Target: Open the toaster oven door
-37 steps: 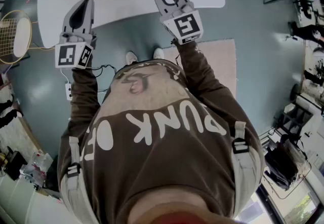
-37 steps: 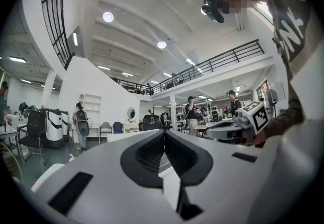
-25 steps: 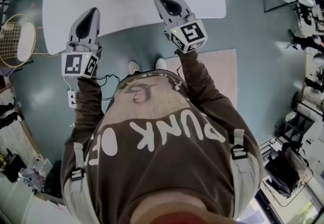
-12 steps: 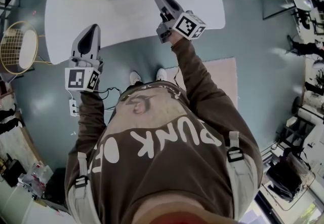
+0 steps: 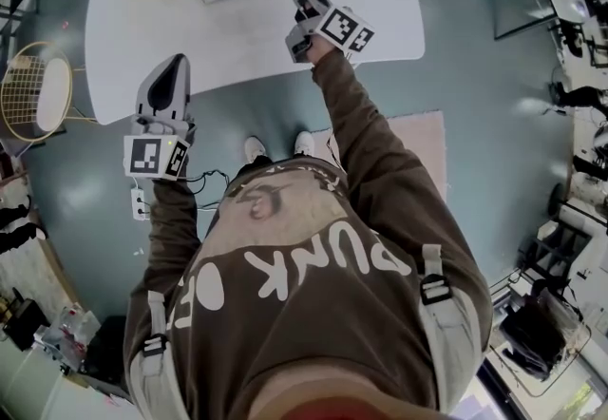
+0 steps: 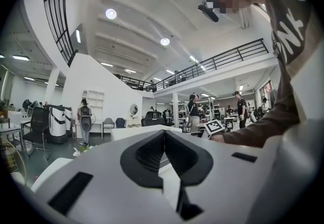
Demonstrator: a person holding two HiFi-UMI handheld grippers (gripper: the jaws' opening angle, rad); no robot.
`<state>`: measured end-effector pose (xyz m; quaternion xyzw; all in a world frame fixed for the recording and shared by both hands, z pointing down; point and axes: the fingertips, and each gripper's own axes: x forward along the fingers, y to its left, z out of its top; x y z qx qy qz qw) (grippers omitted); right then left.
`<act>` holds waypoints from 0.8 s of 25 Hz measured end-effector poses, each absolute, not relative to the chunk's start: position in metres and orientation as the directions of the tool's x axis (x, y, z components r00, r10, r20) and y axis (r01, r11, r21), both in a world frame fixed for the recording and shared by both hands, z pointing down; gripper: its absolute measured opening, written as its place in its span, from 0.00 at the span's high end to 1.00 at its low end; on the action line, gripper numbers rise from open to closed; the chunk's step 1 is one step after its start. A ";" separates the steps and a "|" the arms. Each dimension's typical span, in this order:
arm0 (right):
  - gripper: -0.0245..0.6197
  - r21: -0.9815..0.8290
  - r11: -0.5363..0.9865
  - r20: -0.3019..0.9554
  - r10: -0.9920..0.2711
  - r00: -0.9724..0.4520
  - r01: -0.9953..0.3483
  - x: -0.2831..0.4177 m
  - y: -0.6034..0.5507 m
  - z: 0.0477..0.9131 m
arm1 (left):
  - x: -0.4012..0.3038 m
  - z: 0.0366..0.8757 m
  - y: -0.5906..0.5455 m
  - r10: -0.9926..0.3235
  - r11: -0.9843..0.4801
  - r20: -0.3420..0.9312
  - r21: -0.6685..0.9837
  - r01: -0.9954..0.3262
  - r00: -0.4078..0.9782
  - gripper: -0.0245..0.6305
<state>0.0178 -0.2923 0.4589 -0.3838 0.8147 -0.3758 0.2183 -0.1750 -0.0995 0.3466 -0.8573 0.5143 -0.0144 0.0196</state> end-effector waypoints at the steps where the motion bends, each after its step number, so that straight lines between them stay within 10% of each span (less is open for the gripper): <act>1: 0.67 -0.783 0.413 -0.060 -0.794 -0.604 -0.465 0.017 -0.298 0.461 | -0.175 0.347 -0.100 -0.882 -0.471 0.006 -0.048 -0.881 0.471 0.96; 20: 0.66 -0.850 0.263 0.004 -0.863 -0.505 -0.457 0.029 -0.367 0.487 | -0.185 0.354 -0.096 -0.891 -0.454 0.037 -0.039 -0.890 0.453 0.96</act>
